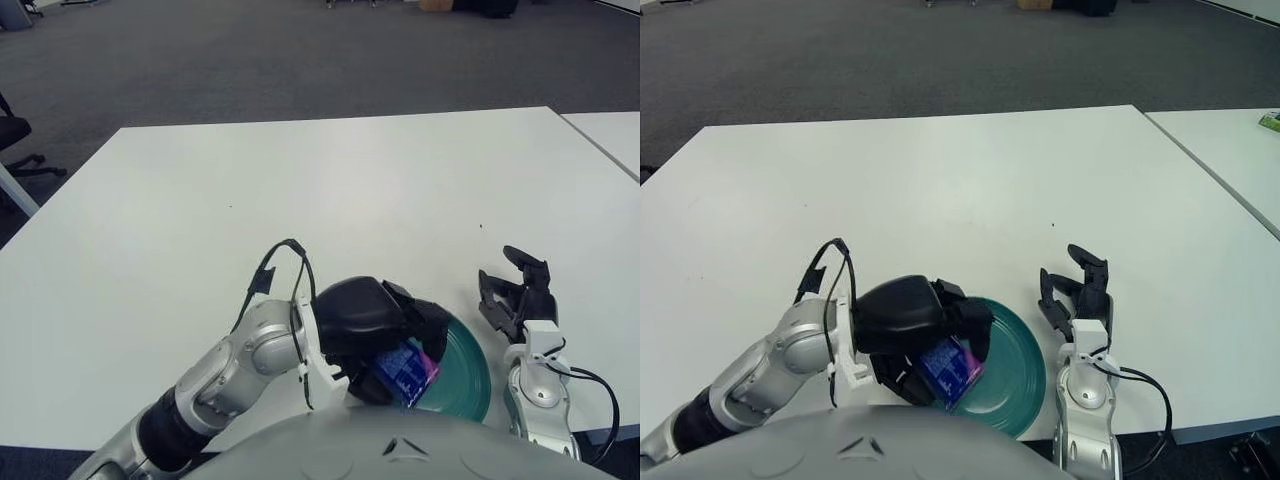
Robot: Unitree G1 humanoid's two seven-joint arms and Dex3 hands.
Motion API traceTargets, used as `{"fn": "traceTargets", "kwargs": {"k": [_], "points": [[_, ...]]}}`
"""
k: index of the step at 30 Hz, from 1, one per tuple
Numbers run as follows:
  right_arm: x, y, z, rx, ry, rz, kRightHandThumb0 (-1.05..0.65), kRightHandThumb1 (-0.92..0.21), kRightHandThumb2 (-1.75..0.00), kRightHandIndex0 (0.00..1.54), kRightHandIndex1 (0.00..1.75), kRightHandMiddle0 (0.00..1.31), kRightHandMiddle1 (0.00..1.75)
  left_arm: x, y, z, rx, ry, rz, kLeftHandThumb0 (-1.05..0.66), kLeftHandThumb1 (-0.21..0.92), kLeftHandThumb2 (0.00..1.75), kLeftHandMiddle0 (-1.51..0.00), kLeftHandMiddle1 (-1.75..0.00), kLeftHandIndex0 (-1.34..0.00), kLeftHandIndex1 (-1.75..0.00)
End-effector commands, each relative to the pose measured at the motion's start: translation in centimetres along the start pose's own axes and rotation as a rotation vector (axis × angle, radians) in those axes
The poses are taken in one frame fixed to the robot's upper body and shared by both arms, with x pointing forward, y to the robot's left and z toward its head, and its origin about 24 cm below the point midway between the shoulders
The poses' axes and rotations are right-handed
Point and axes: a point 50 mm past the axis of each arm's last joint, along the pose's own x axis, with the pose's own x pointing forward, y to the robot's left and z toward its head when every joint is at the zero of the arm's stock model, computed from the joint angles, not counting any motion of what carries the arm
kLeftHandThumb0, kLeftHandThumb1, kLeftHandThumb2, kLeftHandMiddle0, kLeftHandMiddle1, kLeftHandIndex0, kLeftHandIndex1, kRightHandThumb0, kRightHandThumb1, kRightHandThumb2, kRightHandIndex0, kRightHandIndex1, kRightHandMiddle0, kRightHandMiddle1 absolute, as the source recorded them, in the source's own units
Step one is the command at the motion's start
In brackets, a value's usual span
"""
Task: Put the gum into the plate.
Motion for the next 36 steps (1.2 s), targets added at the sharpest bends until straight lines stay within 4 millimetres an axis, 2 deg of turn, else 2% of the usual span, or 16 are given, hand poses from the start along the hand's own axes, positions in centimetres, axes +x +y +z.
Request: {"fn": "traceTargets", "kwargs": {"k": [1, 9, 25, 30, 33, 34, 36], "points": [[-0.8, 0.1, -1.2, -0.02, 0.084, 0.003, -0.44, -0.84, -0.55, 0.4, 0.98, 0.0, 0.85, 1.0, -2.0, 1.8, 0.051, -0.127, -0.099, -0.44, 0.4, 1.21, -1.09, -1.75, -0.54, -1.75], [-1.4, 1.0, -0.8, -0.015, 0.095, -0.002, -0.43, -0.84, -0.55, 0.38, 1.0, 0.0, 0.86, 2.6, -4.2, 1.9, 0.128, -0.192, -0.167, -0.43, 0.43, 1.17, -1.03, -1.75, -0.52, -1.75], [-2.3, 2.3, -0.2, -0.005, 0.093, 0.019, -0.47, -0.87, -0.5, 0.34, 0.91, 0.0, 0.81, 3.5, -4.3, 1.5, 0.201, -0.255, -0.112, -0.44, 0.42, 1.18, -0.97, -1.75, -0.53, -1.75], [-2.5, 2.5, -0.2, -0.021, 0.088, 0.028, -0.49, -0.89, -0.47, 0.32, 0.92, 0.0, 0.82, 3.6, -4.5, 1.6, 0.224, -0.246, -0.062, -0.43, 0.43, 1.16, -0.87, -1.75, -0.51, -1.75], [-2.6, 2.6, -0.2, -0.056, 0.068, 0.039, -0.52, -0.91, -0.47, 0.31, 0.93, 0.0, 0.81, 3.8, -5.0, 1.6, 0.238, -0.217, -0.016, -0.15, 0.46, 1.11, -0.63, -1.75, -0.43, -1.62], [-2.6, 2.6, -0.2, -0.066, 0.062, 0.042, -0.53, -0.91, -0.47, 0.31, 0.95, 0.0, 0.81, 3.8, -5.2, 1.6, 0.242, -0.21, -0.012, -0.23, 0.52, 1.04, -0.56, -1.64, -0.35, -1.55], [-2.7, 2.6, -0.2, -0.078, 0.055, 0.044, -0.55, -0.92, -0.49, 0.28, 0.99, 0.0, 0.81, 3.8, -5.4, 1.5, 0.254, -0.195, -0.014, -0.46, 0.75, 0.74, -0.43, -1.28, -0.15, -1.33]]}}
